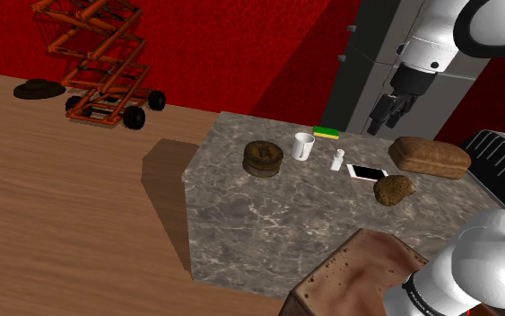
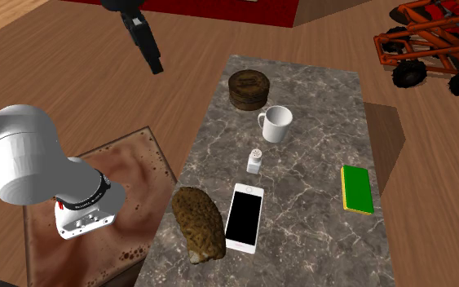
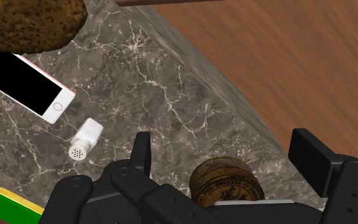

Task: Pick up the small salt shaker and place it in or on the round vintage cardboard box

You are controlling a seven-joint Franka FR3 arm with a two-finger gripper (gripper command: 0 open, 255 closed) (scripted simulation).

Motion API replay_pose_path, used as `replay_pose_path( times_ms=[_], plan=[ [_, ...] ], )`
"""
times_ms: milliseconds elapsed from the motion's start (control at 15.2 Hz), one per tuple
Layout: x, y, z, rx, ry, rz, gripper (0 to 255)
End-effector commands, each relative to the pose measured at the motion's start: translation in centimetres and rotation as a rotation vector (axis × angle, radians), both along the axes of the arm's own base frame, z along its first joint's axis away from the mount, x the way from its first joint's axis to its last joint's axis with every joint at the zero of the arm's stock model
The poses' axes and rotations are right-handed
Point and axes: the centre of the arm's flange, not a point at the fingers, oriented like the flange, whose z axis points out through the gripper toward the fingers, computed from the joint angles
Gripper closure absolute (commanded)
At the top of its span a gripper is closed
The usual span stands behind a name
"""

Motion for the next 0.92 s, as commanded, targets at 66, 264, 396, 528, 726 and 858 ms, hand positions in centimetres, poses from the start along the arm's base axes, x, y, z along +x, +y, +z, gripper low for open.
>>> replay_pose_path(
  times_ms=[66,264,396,528,726,858],
  plan=[
    [0.7,-0.8,-0.8,0.000,0.002,0.002,0],
    [2.7,-3.3,-3.2,-0.002,0.008,0.007,0],
    [4.1,-5.0,-4.8,-0.003,0.012,0.010,0],
    [5.4,-6.6,-6.4,-0.003,0.017,0.014,0],
    [7.4,-9.1,-8.8,-0.005,0.023,0.019,0],
    [8.8,-10.7,-10.4,-0.005,0.027,0.023,0]
  ],
)
